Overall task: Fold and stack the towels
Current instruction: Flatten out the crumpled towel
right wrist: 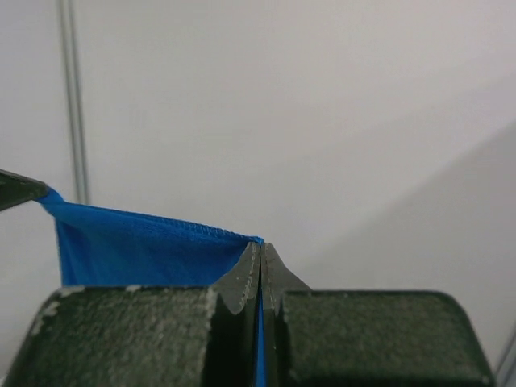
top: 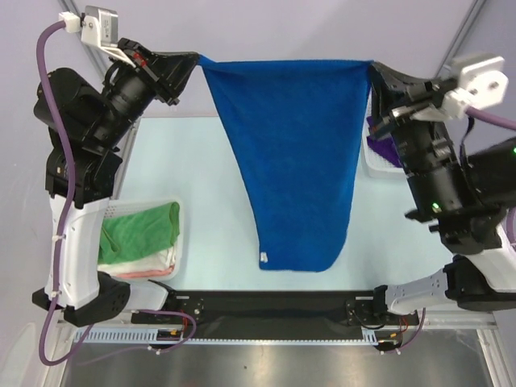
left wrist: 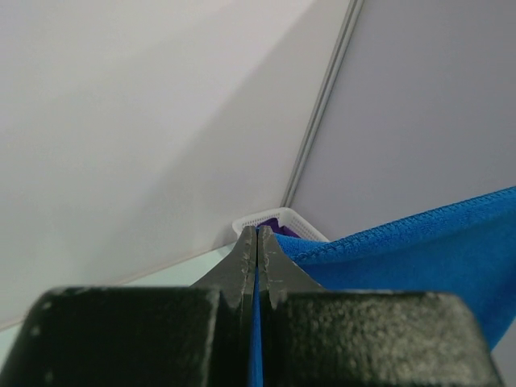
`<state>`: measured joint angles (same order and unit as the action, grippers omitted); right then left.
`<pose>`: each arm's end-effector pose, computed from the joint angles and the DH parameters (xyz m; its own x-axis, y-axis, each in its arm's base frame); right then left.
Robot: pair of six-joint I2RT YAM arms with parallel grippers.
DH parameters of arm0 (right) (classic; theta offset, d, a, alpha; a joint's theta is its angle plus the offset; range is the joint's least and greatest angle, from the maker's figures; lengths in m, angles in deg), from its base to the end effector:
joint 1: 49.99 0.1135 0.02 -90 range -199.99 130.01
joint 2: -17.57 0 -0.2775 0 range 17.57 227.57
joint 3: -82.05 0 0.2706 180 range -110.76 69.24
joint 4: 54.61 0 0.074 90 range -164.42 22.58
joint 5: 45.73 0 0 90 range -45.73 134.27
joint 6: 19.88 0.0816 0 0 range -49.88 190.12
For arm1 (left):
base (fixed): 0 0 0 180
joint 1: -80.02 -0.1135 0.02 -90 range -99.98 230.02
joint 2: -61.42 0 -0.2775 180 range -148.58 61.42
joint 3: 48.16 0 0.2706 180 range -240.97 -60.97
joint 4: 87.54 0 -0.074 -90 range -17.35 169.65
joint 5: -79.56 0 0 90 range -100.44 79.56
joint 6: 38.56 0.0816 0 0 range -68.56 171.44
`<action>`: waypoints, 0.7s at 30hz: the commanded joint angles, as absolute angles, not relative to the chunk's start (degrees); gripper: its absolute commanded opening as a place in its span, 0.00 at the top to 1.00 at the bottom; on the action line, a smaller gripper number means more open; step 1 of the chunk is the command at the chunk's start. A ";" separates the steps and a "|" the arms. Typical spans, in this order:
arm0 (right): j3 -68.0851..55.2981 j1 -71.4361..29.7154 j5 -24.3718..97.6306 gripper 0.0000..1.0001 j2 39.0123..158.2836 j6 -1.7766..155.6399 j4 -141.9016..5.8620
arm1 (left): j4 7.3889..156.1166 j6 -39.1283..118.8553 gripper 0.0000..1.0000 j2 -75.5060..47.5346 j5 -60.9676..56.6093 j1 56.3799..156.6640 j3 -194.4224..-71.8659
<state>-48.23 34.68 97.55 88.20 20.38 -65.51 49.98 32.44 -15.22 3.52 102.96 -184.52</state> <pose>0.0787 0.1389 0.7011 0.4620 0.0398 -0.8860 -0.2997 0.9472 -0.1137 0.2121 -0.1111 0.6626 0.0658 -0.3710 -0.9263 0.6471 0.7225 -0.2433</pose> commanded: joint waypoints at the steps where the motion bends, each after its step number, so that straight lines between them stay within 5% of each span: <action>1: -52.31 24.49 87.47 1.00 89.72 32.03 -77.33 | 54.07 32.37 1.00 -15.83 0.98 101.56 -184.73; 6: -54.34 -3.43 69.61 1.00 93.76 53.20 -91.32 | 54.95 31.84 1.00 -17.06 1.78 101.03 -184.99; 9: -52.93 -10.85 61.77 1.00 93.07 59.02 -93.00 | 54.78 31.84 1.00 -17.42 2.48 101.03 -184.99; 21: -51.34 -12.11 55.79 1.00 86.21 61.33 -93.53 | 56.71 32.28 1.00 -12.41 7.49 100.94 -183.40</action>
